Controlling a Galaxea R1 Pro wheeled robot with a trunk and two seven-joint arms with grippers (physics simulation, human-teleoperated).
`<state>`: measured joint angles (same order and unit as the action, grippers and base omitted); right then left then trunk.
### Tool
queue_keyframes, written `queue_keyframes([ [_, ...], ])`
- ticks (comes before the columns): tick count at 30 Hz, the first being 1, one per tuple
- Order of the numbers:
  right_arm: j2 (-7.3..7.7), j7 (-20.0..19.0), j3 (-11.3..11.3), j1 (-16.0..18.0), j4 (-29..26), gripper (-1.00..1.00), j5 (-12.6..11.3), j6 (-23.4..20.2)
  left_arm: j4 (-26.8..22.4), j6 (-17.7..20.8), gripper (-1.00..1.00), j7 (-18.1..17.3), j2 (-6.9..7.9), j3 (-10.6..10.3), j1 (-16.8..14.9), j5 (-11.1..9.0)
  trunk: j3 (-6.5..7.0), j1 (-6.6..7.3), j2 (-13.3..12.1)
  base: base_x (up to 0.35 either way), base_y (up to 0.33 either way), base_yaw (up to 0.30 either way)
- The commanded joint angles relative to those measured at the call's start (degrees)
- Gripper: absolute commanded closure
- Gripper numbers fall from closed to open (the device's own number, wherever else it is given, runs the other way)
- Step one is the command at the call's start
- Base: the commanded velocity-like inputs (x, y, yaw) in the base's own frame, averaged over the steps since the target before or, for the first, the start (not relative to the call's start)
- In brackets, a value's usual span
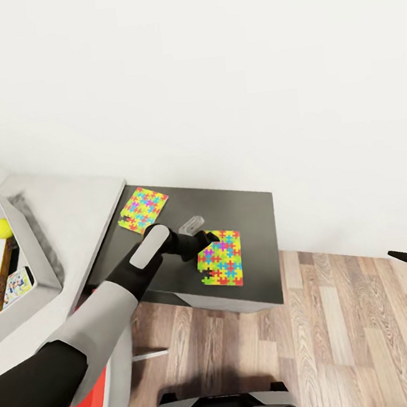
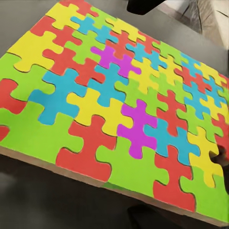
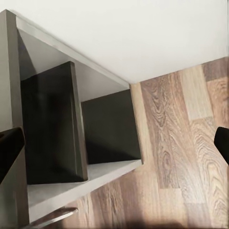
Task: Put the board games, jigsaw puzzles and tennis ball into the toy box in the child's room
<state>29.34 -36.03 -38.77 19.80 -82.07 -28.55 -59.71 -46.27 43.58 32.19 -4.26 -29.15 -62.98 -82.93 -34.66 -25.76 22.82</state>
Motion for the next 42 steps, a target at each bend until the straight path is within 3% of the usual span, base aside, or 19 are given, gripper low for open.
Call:
queue_keyframes([
  [1, -0.01, -0.45, -0.08, 0.06, 0.02, -1.0, 0.34, -0.29, -0.05, -0.05, -1.0, 0.59, 0.02, -0.07, -0.04, -0.62, -0.08, -0.02, 0.1, -0.096, -0.07, 0.0],
  [16, -0.07, -0.45, -0.08, 0.06, 0.02, -1.0, 0.34, -0.29, -0.05, -0.07, -1.0, 0.51, -0.03, -0.03, -0.03, -0.65, -0.08, -0.02, 0.1, -0.033, -0.024, -0.017],
  [42, -0.07, -0.45, -0.08, 0.11, 0.02, -1.0, 0.34, -0.29, -0.05, -0.07, -1.0, 0.57, 0.0, -0.08, 0.04, -0.65, -0.08, -0.02, 0.1, -0.001, -0.001, -0.197],
])
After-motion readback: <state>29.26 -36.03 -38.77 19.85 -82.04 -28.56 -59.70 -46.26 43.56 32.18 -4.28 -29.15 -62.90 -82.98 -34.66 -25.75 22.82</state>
